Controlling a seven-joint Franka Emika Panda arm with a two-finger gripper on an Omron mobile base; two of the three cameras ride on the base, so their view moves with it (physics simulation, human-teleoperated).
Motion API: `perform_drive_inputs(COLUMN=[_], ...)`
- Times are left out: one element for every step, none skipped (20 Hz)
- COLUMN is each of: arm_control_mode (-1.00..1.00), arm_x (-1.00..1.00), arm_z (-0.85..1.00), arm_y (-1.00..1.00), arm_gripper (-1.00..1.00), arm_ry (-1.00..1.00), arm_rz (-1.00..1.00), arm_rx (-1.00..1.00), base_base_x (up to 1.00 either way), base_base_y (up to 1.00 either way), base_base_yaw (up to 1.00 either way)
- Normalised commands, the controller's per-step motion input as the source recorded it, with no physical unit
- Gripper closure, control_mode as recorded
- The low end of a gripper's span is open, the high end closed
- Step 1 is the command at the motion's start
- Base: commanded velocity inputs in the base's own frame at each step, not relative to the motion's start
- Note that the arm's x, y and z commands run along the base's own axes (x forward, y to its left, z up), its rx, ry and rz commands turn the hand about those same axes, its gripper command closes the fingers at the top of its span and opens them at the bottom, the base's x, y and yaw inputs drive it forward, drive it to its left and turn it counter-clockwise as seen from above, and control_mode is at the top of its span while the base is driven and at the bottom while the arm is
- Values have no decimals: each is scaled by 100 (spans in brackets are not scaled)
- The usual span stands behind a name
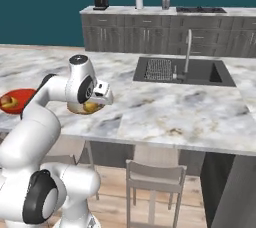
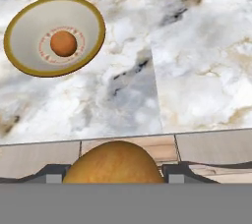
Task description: Take the fruits from the plate on the dining counter and place two fruits in each bowl.
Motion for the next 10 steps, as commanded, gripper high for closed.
perform_drive_inputs(arm_control_mode=[100, 100, 100, 100, 100, 100, 100, 100, 100, 100], arm_x=[0, 0, 0, 0, 0, 0, 0, 0, 0, 0], arm_z=[0, 0, 0, 0, 0, 0, 0, 0, 0, 0], arm_y=[0, 0, 0, 0, 0, 0, 0, 0, 0, 0], arm_gripper=[100, 100, 100, 100, 100, 100, 100, 100, 100, 100], arm_ry=[0, 0, 0, 0, 0, 0, 0, 0, 0, 0], arm_rz=[0, 0, 0, 0, 0, 0, 0, 0, 0, 0], arm_rx=[0, 0, 0, 0, 0, 0, 0, 0, 0, 0], base_base_x=[3, 0, 1, 23, 22, 28, 41, 56, 59, 64], base_base_y=[52, 66, 64, 79, 81, 63, 47, 44, 37, 32], base_base_yaw=[3, 1, 0, 0, 0, 1, 2, 0, 0, 0])
